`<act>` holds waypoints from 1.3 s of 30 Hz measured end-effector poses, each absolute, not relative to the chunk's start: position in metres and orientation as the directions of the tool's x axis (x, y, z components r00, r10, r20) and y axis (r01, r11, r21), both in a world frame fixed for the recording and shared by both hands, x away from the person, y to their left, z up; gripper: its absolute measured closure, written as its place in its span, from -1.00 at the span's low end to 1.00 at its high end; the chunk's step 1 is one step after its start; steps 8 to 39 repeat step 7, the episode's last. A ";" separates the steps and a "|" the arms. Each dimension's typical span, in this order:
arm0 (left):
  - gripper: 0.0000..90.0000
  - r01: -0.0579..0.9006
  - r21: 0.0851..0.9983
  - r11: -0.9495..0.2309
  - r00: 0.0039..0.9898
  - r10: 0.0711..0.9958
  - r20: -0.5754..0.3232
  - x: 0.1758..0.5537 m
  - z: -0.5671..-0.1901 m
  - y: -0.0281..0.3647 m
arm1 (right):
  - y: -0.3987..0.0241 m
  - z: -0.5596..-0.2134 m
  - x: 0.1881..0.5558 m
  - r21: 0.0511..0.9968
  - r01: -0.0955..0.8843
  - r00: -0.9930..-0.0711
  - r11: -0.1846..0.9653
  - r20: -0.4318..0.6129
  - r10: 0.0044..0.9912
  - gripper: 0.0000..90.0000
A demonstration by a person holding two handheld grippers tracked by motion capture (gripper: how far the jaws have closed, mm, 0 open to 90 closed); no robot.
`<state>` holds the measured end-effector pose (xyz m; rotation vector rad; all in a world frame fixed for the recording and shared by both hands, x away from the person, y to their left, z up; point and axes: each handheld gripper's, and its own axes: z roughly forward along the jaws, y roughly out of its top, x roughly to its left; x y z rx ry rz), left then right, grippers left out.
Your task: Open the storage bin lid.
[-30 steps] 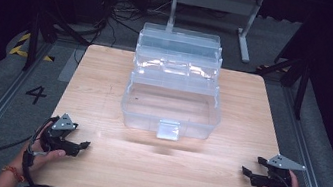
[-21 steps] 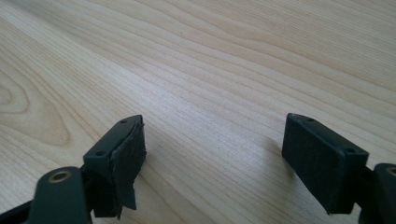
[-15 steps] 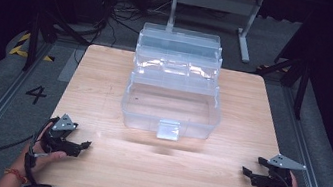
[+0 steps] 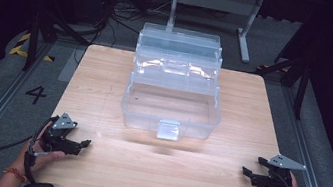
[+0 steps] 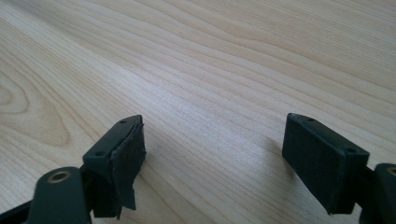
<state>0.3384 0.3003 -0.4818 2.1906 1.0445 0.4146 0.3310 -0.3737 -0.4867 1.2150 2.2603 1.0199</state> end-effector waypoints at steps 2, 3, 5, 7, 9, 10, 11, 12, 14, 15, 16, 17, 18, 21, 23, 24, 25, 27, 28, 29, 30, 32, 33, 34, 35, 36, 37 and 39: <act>-0.70 0.568 0.685 -0.456 0.629 0.777 -0.004 0.338 -0.482 0.300 | -0.374 -0.487 0.331 0.746 0.559 -0.553 0.362 0.010 0.833 -0.51; -0.70 0.560 0.685 -0.466 0.633 0.774 0.009 0.339 -0.481 0.301 | -0.374 -0.487 0.331 0.746 0.559 -0.552 0.362 0.010 0.833 -0.51; -0.70 0.567 0.686 -0.457 0.629 0.777 -0.001 0.339 -0.482 0.300 | -0.374 -0.487 0.331 0.746 0.560 -0.552 0.361 0.010 0.834 -0.51; -0.70 0.569 0.686 -0.454 0.626 0.780 -0.003 0.338 -0.482 0.300 | -0.374 -0.487 0.331 0.746 0.561 -0.550 0.360 0.011 0.835 -0.51; -0.70 0.569 0.686 -0.454 0.626 0.780 -0.003 0.338 -0.482 0.300 | -0.374 -0.487 0.331 0.746 0.561 -0.550 0.360 0.011 0.835 -0.51; -0.70 0.569 0.686 -0.454 0.626 0.780 -0.003 0.338 -0.482 0.300 | -0.374 -0.487 0.331 0.746 0.561 -0.550 0.360 0.011 0.835 -0.51; -0.70 0.569 0.686 -0.454 0.626 0.780 -0.003 0.338 -0.482 0.300 | -0.374 -0.487 0.331 0.746 0.561 -0.550 0.360 0.011 0.835 -0.51; -0.70 0.569 0.686 -0.454 0.626 0.780 -0.003 0.338 -0.482 0.300 | -0.374 -0.487 0.331 0.746 0.561 -0.550 0.360 0.011 0.835 -0.51; -0.70 0.569 0.686 -0.454 0.626 0.780 -0.003 0.338 -0.482 0.300 | -0.374 -0.487 0.331 0.746 0.561 -0.550 0.360 0.011 0.835 -0.51; -0.70 0.569 0.686 -0.454 0.626 0.780 -0.003 0.338 -0.482 0.300 | -0.374 -0.487 0.331 0.746 0.561 -0.550 0.360 0.011 0.835 -0.51; -0.70 0.569 0.686 -0.454 0.626 0.780 -0.003 0.338 -0.482 0.300 | -0.374 -0.487 0.331 0.746 0.561 -0.550 0.360 0.011 0.835 -0.51; -0.70 0.569 0.686 -0.454 0.626 0.780 -0.003 0.338 -0.482 0.300 | -0.374 -0.487 0.331 0.746 0.561 -0.550 0.360 0.011 0.835 -0.51; -0.70 0.569 0.686 -0.454 0.626 0.780 -0.003 0.338 -0.482 0.300 | -0.374 -0.487 0.331 0.746 0.561 -0.550 0.360 0.011 0.835 -0.51; -0.70 0.569 0.686 -0.454 0.626 0.780 -0.003 0.338 -0.482 0.300 | -0.374 -0.487 0.331 0.746 0.561 -0.550 0.360 0.011 0.835 -0.51; -0.70 0.569 0.686 -0.454 0.626 0.780 -0.003 0.338 -0.482 0.300 | -0.374 -0.487 0.331 0.746 0.561 -0.550 0.360 0.011 0.835 -0.51; -0.70 0.569 0.686 -0.454 0.626 0.780 -0.003 0.338 -0.482 0.300 | -0.374 -0.487 0.331 0.746 0.561 -0.550 0.360 0.011 0.835 -0.51; -0.70 0.569 0.686 -0.454 0.626 0.780 -0.003 0.338 -0.482 0.300 | -0.374 -0.487 0.331 0.746 0.561 -0.550 0.360 0.011 0.835 -0.51; -0.70 0.569 0.686 -0.454 0.626 0.780 -0.003 0.338 -0.482 0.300 | -0.374 -0.487 0.331 0.746 0.561 -0.550 0.360 0.011 0.835 -0.51; -0.70 0.569 0.686 -0.454 0.626 0.780 -0.003 0.338 -0.482 0.300 | -0.374 -0.487 0.331 0.746 0.561 -0.550 0.360 0.011 0.835 -0.51; -0.70 0.569 0.686 -0.454 0.626 0.780 -0.003 0.338 -0.482 0.300 | -0.374 -0.487 0.331 0.746 0.561 -0.550 0.360 0.011 0.835 -0.51; -0.70 0.569 0.686 -0.454 0.626 0.780 -0.003 0.338 -0.482 0.300 | -0.374 -0.487 0.331 0.746 0.561 -0.550 0.360 0.011 0.835 -0.51; -0.70 0.569 0.686 -0.454 0.626 0.780 -0.003 0.338 -0.482 0.300 | -0.374 -0.487 0.331 0.746 0.561 -0.550 0.360 0.011 0.835 -0.51; -0.70 0.569 0.686 -0.454 0.626 0.780 -0.003 0.338 -0.482 0.300 | -0.374 -0.487 0.331 0.746 0.561 -0.550 0.360 0.011 0.835 -0.51; -0.70 0.569 0.686 -0.454 0.626 0.780 -0.003 0.338 -0.482 0.300 | -0.374 -0.487 0.331 0.746 0.561 -0.550 0.360 0.011 0.835 -0.51; -0.70 0.569 0.686 -0.454 0.626 0.780 -0.003 0.338 -0.482 0.300 | -0.374 -0.487 0.331 0.746 0.561 -0.550 0.360 0.011 0.835 -0.51; -0.70 0.569 0.686 -0.454 0.626 0.780 -0.003 0.338 -0.482 0.300 | -0.374 -0.487 0.331 0.746 0.561 -0.550 0.360 0.011 0.835 -0.51; -0.70 0.569 0.686 -0.454 0.626 0.780 -0.003 0.338 -0.482 0.300 | -0.374 -0.487 0.331 0.746 0.561 -0.550 0.360 0.011 0.835 -0.51; -0.70 0.569 0.686 -0.454 0.626 0.780 -0.003 0.338 -0.482 0.300 | -0.374 -0.487 0.331 0.746 0.561 -0.550 0.360 0.011 0.835 -0.51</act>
